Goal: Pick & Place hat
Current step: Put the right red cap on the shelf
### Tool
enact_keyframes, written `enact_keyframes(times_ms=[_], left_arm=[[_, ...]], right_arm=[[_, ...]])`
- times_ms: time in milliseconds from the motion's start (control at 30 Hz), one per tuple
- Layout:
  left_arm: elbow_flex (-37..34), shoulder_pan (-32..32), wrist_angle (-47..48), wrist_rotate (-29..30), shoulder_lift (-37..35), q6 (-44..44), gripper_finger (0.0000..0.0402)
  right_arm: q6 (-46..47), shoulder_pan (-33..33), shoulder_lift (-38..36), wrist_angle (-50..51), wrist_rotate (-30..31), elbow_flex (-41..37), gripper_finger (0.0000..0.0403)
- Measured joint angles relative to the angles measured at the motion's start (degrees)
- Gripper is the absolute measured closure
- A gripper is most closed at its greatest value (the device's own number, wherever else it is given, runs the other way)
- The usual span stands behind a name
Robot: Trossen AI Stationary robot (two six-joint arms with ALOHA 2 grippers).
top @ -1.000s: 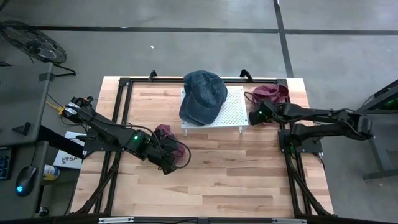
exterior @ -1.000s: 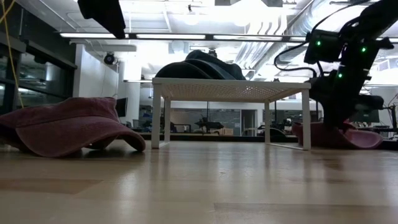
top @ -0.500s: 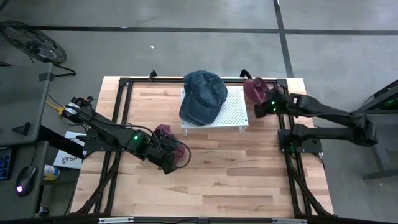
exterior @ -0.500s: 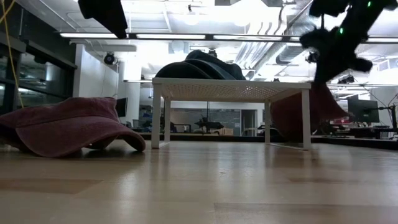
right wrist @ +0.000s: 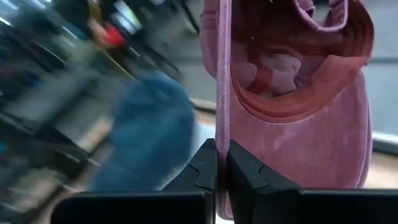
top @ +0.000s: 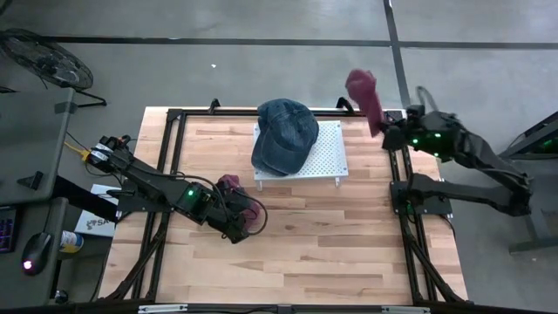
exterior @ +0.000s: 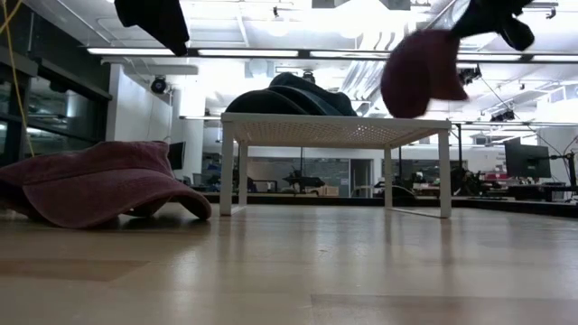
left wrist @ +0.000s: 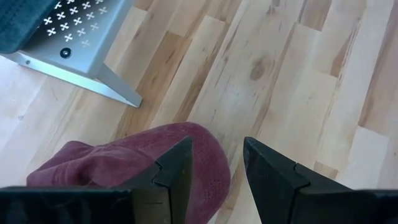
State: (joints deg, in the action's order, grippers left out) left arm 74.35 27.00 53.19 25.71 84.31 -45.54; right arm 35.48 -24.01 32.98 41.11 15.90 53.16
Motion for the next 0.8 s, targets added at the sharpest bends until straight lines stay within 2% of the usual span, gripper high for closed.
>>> enact_keyframes(times_ms=[233,367,600,800], left_arm=[[0.0,0.0,-0.8,0.0,0.0,0.0,0.0261],[0.0,0.0,-0.8,0.6,0.0,0.0,0.0261],[0.0,0.0,-0.8,0.7,0.0,-1.4,0.0261],[0.0,0.0,-0.8,0.7,0.0,-2.5,0.0261]], right_arm=[[-0.1,0.0,-5.4,-23.1,-7.0,-9.0,0.0395],[1.2,0.1,-7.2,-42.4,-10.7,-17.7,0.0395],[6.7,0.1,-7.3,-73.7,-11.2,-33.4,0.0395],[12.0,0.1,-6.6,-90.6,-12.1,-43.3,0.0395]])
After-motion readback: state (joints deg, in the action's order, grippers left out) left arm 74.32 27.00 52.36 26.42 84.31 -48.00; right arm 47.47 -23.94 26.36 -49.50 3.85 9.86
